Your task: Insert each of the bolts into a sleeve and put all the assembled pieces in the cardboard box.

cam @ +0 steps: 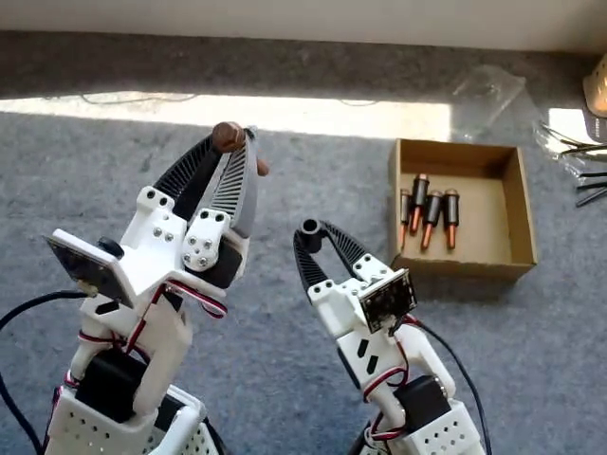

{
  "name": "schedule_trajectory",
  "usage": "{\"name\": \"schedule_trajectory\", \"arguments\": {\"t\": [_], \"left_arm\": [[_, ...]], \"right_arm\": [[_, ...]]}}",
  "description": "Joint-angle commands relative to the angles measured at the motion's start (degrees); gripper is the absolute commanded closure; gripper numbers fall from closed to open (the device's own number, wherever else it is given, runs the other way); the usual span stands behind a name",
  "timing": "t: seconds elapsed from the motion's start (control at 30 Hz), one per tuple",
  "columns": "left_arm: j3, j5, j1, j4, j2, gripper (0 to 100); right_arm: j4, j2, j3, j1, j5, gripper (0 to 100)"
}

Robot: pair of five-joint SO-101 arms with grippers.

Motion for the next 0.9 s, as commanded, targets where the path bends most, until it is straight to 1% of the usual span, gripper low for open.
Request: {"name": "schedule_trajectory", "arguments": {"t": [0.0, 0.13, 0.3, 0.53, 0.6, 0.63, 0.77, 0.8, 0.87], "left_arm": [[0.9, 0.9, 1.4, -1.6, -0.4, 100], [1.5, 0.5, 3.9, -1.6, -0.5, 100], [1.6, 0.5, 4.0, -1.3, -0.5, 100], [4.9, 0.5, 4.2, -1.4, -0.5, 100], [5.0, 0.4, 5.1, -1.4, -0.5, 100], [5.0, -1.1, 6.3, -1.4, -0.5, 100], [5.8, -11.4, 12.5, -0.3, -0.5, 100], [5.9, -12.6, 13.4, -0.2, -0.5, 100], [6.3, -12.6, 14.0, -0.2, -0.5, 100]], "right_arm": [[-3.9, -0.4, 5.6, -0.7, 0.5, 99.5], [-4.6, -0.1, 5.6, -0.7, 0.5, 99.5], [-4.5, 0.0, 5.6, -0.7, 0.5, 99.5], [-3.8, 0.1, 5.6, -0.7, 0.5, 99.5], [-2.9, 0.0, 5.6, -1.2, 0.5, 99.5], [-2.5, 0.0, 5.6, -1.8, 0.7, 99.5], [-0.9, 0.0, 5.6, -3.6, 0.9, 99.5], [-0.7, 0.0, 5.6, -3.7, 0.9, 99.5], [-0.7, 0.0, 5.6, -3.6, 0.9, 99.5]]}}
